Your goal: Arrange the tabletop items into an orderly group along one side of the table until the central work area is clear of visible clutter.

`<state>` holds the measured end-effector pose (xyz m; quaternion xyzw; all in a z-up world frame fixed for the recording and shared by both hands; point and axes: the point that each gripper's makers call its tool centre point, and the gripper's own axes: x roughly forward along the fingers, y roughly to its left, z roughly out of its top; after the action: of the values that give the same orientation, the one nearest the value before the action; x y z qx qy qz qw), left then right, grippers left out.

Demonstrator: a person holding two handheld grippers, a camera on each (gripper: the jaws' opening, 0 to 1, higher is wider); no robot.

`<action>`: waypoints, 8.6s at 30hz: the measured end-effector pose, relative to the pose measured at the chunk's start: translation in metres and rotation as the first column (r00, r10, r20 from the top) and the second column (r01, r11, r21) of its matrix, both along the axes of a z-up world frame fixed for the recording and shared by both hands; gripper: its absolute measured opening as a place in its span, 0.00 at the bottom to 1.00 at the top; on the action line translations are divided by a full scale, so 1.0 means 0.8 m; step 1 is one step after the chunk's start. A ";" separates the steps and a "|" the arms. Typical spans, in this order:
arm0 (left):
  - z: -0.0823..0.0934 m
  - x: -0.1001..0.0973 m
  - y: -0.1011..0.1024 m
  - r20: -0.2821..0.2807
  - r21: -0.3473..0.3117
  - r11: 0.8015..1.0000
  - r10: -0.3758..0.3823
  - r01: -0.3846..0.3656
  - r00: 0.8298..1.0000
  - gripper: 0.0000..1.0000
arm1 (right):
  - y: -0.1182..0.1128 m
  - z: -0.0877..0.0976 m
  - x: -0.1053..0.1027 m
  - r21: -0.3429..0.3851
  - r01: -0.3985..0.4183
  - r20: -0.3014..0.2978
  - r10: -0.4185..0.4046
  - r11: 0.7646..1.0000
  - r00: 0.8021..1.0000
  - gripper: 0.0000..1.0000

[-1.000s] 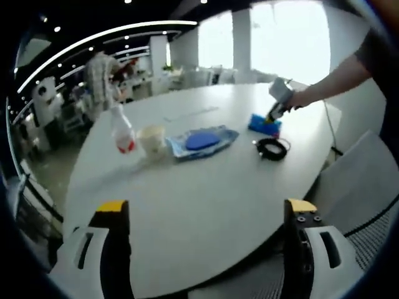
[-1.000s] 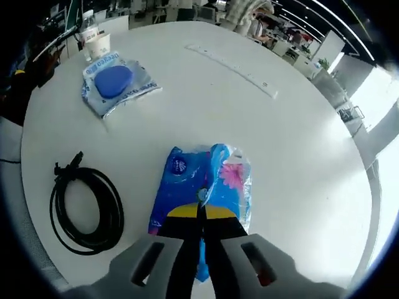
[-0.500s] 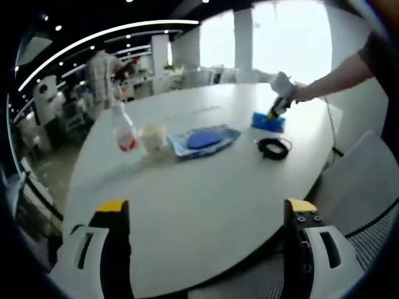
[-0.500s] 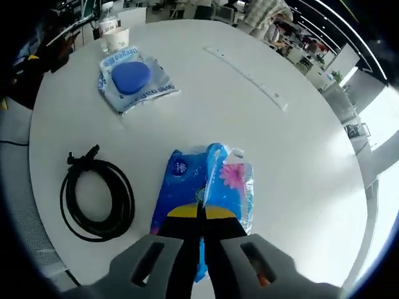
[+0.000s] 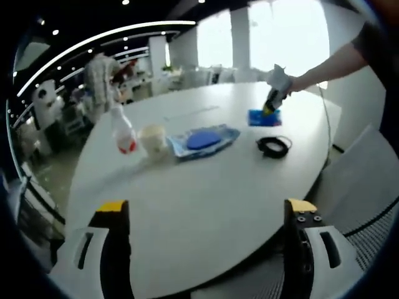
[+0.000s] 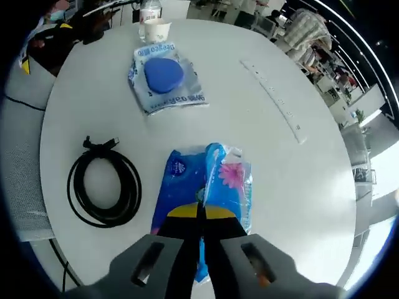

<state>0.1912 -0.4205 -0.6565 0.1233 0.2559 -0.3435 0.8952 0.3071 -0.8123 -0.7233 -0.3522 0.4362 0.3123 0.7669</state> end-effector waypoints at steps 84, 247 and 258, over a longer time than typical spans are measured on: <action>-0.011 -0.005 0.009 -0.006 0.094 0.995 -0.023 0.023 1.000 0.95 | 0.053 0.015 0.051 -0.024 -0.100 0.078 0.101 0.995 0.992 0.42; -0.019 -0.002 0.013 -0.014 0.137 0.989 -0.057 0.059 0.998 0.90 | 0.121 -0.042 -0.135 0.507 0.124 0.157 -0.233 0.853 0.960 0.37; -0.021 -0.004 0.014 -0.018 0.146 0.987 -0.060 0.062 0.998 0.89 | 0.132 -0.053 -0.132 0.517 0.089 0.161 -0.198 0.852 0.967 0.23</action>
<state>0.1877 -0.4090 -0.6731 0.1940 0.2823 -0.3519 0.8711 0.2013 -0.7063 -0.7660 -0.1359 0.2816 0.3186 0.8948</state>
